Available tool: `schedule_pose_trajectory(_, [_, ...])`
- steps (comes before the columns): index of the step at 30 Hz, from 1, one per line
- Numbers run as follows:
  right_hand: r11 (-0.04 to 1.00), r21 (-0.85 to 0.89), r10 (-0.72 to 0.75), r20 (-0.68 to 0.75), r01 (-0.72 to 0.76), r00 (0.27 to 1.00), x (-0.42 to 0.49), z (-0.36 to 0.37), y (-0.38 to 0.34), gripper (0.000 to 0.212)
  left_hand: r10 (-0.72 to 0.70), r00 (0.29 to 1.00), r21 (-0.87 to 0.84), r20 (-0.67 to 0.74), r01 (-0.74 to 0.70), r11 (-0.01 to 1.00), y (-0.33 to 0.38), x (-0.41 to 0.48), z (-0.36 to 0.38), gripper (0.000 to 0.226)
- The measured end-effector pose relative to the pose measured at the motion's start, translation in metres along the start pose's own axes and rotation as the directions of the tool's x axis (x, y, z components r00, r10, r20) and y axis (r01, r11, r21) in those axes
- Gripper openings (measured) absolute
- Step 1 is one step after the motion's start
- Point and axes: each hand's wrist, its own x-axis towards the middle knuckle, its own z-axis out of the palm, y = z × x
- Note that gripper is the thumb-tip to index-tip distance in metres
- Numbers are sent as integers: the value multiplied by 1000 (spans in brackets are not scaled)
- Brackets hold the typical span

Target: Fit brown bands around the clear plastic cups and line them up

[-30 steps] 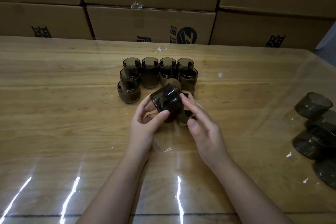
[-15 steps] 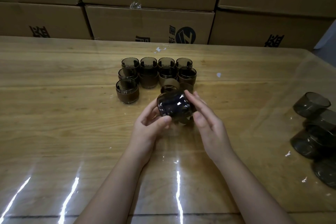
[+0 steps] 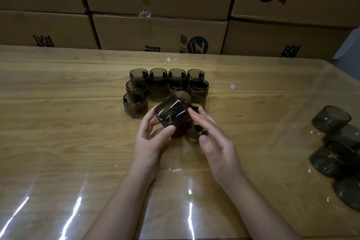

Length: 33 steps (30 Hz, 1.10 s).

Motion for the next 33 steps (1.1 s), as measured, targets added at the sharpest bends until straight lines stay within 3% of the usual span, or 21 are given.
schedule_pose_trajectory(10, [997,43,70,-44,-68,997,6,-12,-2,49,-3,987,164,158,-23,986,-3,-5,5,73])
schedule_pose_trajectory(14, [992,46,121,-37,-119,992,7,-13,0,53,-15,979,146,202,-15,989,-3,-6,4,77])
schedule_pose_trajectory(18, [987,34,157,-2,-157,988,6,-10,3,56,-17,985,60,169,7,998,-2,-2,0,64])
schedule_pose_trajectory(24, [996,-32,79,-10,-80,997,2,-3,4,41,-2,997,-4,75,2,1000,0,0,-3,71])
schedule_pose_trajectory(27, [992,2,124,-73,-124,990,2,-2,6,40,10,995,61,99,-16,998,-3,-1,-1,68])
schedule_pose_trajectory(30, [984,65,166,-25,-164,986,3,-4,7,28,39,988,150,150,-61,987,-6,-6,4,71])
schedule_pose_trajectory(33, [991,-19,135,21,-134,991,3,-4,8,20,64,981,192,182,-100,976,-4,-13,11,69])
